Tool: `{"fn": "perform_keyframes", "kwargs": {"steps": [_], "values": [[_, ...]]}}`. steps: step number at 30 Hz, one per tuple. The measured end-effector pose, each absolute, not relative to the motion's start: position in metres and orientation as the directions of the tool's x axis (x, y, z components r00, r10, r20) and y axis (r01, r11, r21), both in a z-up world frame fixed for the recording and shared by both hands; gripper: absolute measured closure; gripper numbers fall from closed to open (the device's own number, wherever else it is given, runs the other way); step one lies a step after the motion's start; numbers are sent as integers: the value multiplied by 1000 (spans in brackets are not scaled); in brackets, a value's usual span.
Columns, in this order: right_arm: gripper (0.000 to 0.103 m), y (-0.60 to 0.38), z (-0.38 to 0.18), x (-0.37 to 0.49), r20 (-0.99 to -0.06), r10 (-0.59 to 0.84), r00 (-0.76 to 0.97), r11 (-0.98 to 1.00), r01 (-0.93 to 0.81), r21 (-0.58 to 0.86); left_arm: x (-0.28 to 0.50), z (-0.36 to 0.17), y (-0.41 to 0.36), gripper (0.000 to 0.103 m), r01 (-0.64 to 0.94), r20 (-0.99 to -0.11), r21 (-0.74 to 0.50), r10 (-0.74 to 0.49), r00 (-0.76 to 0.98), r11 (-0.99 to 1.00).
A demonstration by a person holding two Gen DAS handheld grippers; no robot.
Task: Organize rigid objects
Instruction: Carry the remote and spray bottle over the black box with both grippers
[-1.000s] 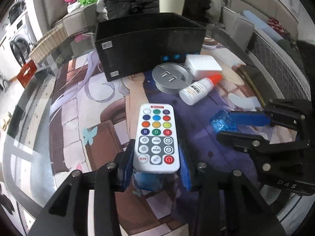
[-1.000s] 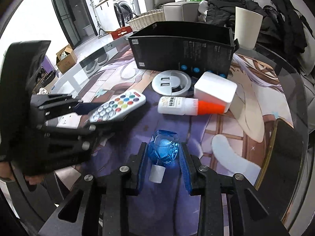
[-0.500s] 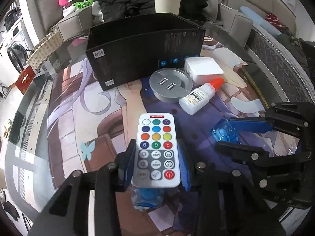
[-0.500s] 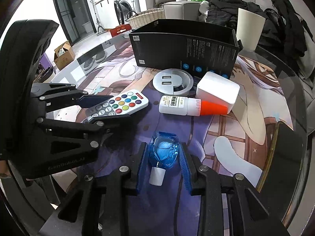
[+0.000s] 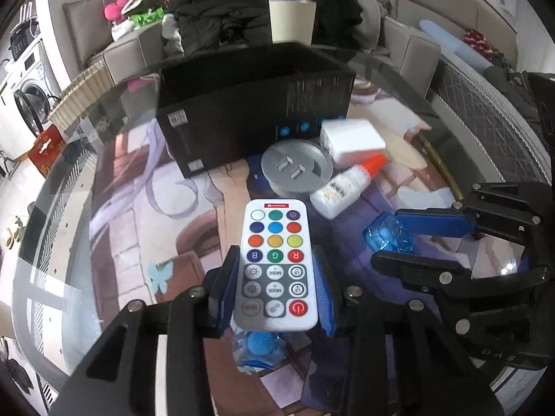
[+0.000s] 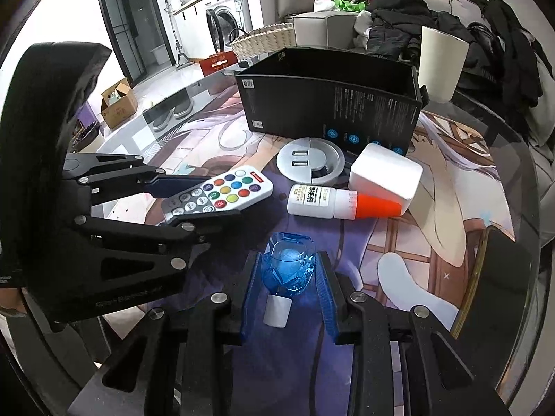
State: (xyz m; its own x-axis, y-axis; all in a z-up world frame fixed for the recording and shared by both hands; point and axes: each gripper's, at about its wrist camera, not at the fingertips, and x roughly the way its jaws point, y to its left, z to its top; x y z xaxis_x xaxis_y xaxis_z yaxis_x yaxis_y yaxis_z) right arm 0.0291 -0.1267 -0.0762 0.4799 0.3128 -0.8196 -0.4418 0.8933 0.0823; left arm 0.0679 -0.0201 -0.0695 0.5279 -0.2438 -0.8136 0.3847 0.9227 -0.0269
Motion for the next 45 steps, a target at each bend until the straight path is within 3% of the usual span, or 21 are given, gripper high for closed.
{"fn": "perform_keyframes", "kwargs": {"steps": [5,15,18,28,37,45], "values": [[72,-132,-50,24,-736,344,583,899,-431,79,57,-38,-14,66,380,-708,0,-269,653,925],[72,-139,29,-22,-348,355,868,916,-397,-57,9,37,14,65,316,-328,41,-286,900,948],[72,-140,41,-30,-283,354,891,917,-390,-81,1,49,24,65,303,-245,44,-284,927,952],[72,-137,48,-33,-275,357,893,918,-390,-75,13,49,35,65,300,-280,16,-284,917,954],[72,-139,60,-9,-244,354,903,926,-375,-42,35,73,27,65,260,-198,2,-254,947,966],[72,-140,79,51,-198,317,928,946,-324,-6,96,80,28,65,210,-198,-51,-216,956,976]]}}
